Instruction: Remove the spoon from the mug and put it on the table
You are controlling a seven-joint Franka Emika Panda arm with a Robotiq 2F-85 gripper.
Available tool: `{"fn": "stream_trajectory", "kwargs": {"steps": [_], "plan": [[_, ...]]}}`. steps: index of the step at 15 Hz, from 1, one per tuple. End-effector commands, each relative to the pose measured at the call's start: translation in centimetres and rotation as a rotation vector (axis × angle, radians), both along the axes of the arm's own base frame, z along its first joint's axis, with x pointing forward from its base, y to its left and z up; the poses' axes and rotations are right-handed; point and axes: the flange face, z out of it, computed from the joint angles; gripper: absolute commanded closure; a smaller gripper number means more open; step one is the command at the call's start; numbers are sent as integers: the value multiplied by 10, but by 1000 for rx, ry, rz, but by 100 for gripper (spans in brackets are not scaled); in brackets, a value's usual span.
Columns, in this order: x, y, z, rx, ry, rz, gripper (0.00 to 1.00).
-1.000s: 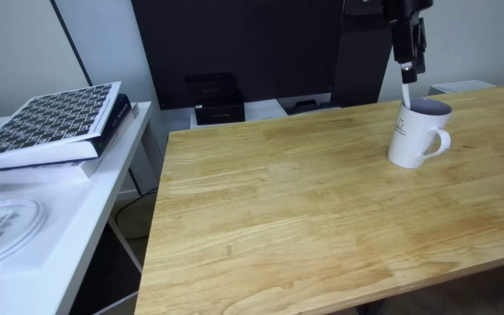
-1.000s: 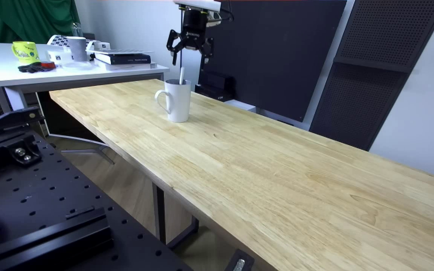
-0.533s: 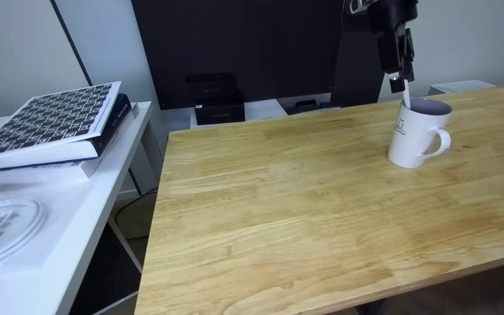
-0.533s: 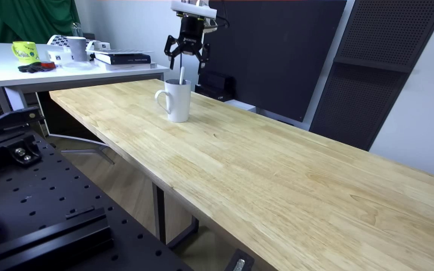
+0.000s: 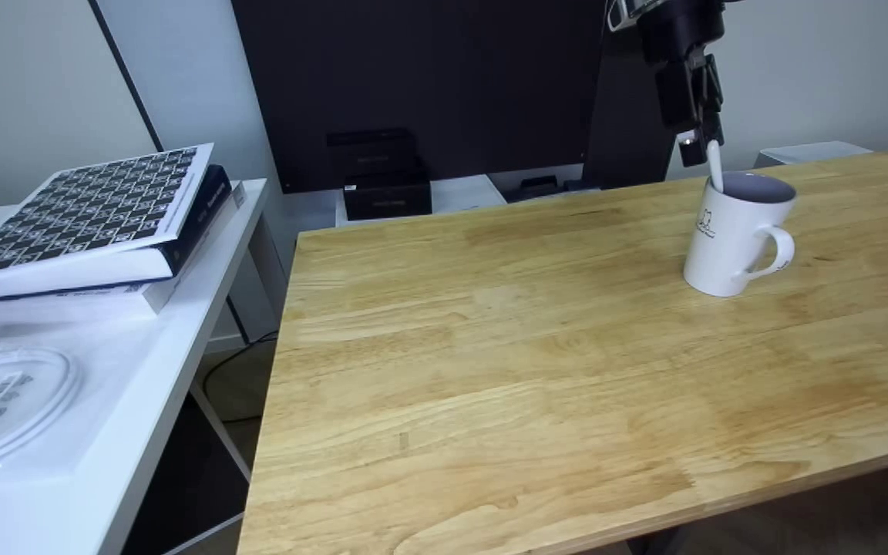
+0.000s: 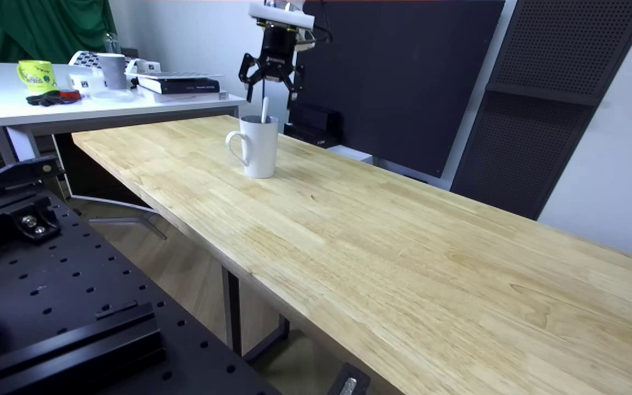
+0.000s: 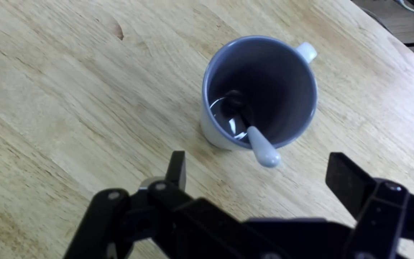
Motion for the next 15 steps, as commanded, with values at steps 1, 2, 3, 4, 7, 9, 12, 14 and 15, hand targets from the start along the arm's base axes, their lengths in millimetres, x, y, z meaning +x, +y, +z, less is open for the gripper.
{"fn": "stream_trajectory", "kwargs": {"steps": [1,2,3,4,7,9,12,14,15], "plan": [[6,4,4,-37,2,-28,0],[6,4,4,-38,6,-31,0],[5,4,5,-40,11,-34,0],[5,4,5,-42,14,-36,0],[4,4,4,-46,26,-45,0],[3,4,3,-47,32,-49,0],[1,3,1,-53,39,-56,0],[1,3,0,-56,43,-59,0],[0,3,0,-57,44,-59,0]]}}
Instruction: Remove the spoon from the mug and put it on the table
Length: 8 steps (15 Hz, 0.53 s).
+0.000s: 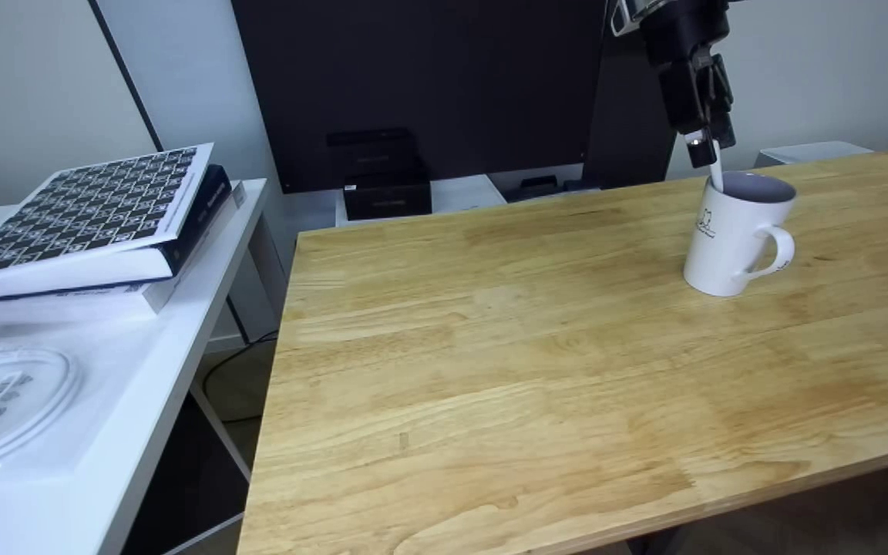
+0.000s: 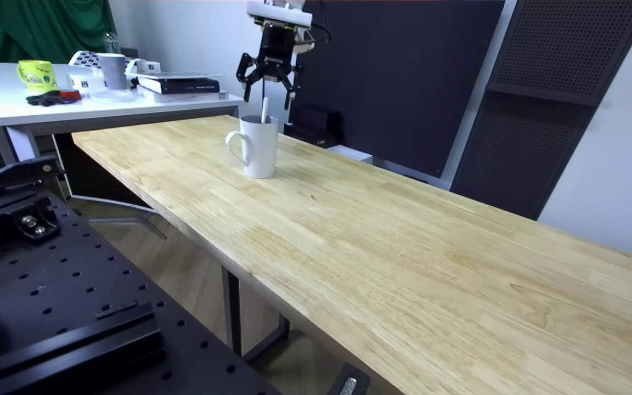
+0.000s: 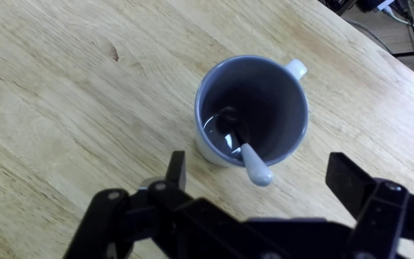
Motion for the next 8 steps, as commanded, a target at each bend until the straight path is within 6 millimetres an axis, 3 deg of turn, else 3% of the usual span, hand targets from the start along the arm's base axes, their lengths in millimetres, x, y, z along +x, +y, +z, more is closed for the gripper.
{"fn": "stream_trajectory", "kwargs": {"steps": [1,2,8], "plan": [[5,3,1,-29,-1,-32,25],[5,3,1,-30,-1,-32,26],[6,3,2,-37,-4,-37,69]]}}
